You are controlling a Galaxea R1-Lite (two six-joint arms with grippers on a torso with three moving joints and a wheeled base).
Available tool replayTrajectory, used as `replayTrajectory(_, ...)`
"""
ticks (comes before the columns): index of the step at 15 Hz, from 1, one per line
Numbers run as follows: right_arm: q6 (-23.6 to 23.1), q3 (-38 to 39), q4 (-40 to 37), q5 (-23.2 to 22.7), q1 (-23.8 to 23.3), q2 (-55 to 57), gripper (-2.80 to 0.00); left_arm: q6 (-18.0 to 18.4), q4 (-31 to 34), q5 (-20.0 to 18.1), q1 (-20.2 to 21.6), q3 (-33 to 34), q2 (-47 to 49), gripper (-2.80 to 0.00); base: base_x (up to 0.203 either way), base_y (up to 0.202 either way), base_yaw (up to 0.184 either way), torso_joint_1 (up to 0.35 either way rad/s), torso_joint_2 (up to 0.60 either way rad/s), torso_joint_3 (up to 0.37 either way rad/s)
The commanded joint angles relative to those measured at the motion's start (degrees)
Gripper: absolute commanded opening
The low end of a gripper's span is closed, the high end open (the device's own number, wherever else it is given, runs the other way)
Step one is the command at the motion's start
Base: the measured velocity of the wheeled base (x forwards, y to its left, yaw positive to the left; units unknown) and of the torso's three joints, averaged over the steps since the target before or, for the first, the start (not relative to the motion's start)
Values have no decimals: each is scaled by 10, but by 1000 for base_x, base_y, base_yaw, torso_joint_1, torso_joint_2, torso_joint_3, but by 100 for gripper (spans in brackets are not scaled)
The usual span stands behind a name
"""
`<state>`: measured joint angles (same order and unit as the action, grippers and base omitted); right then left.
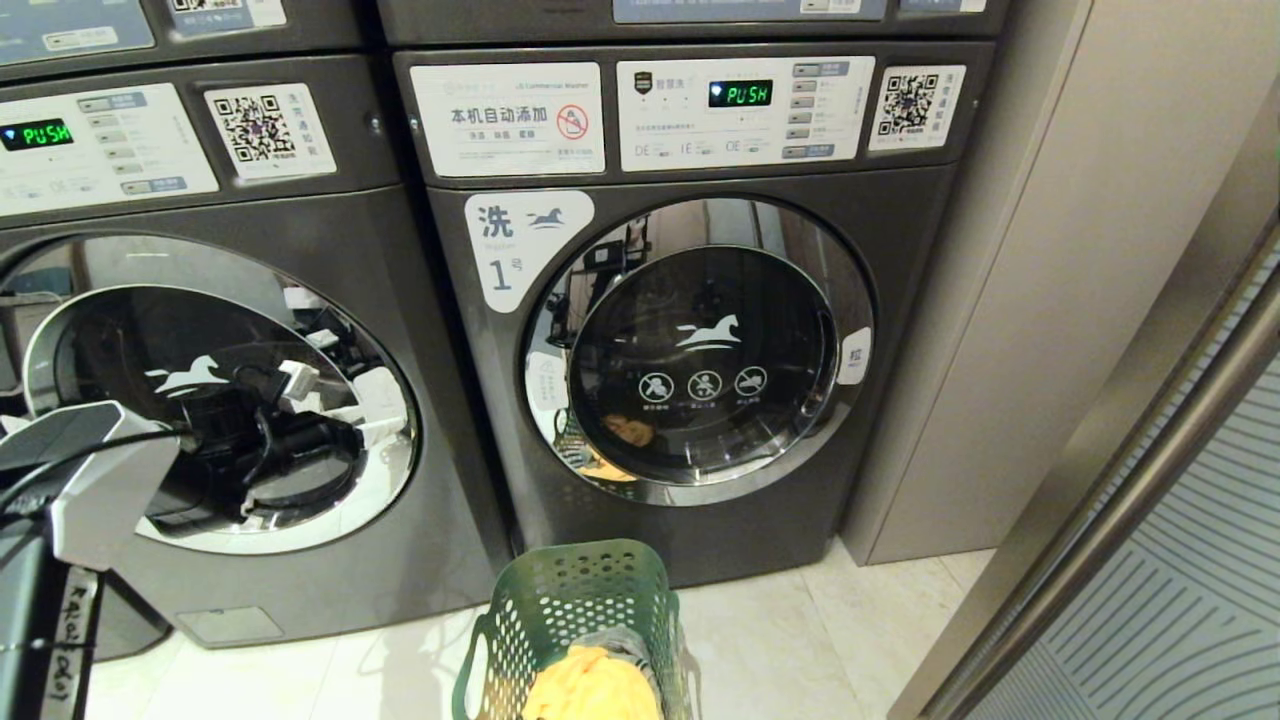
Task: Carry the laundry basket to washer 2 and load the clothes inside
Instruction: Open the lid of the washing machine
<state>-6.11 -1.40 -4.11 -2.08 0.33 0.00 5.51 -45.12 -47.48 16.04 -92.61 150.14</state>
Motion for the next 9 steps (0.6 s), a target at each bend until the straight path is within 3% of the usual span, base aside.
replayTrajectory(1,0,0,0,0,0,1,-280,0,1,-3,0,-8,5,0,0,0,0,0,0,0)
replayTrajectory(9,0,0,0,0,0,0,-280,-2,10,-18,1,-33,13,0,0,0,0,0,0,0)
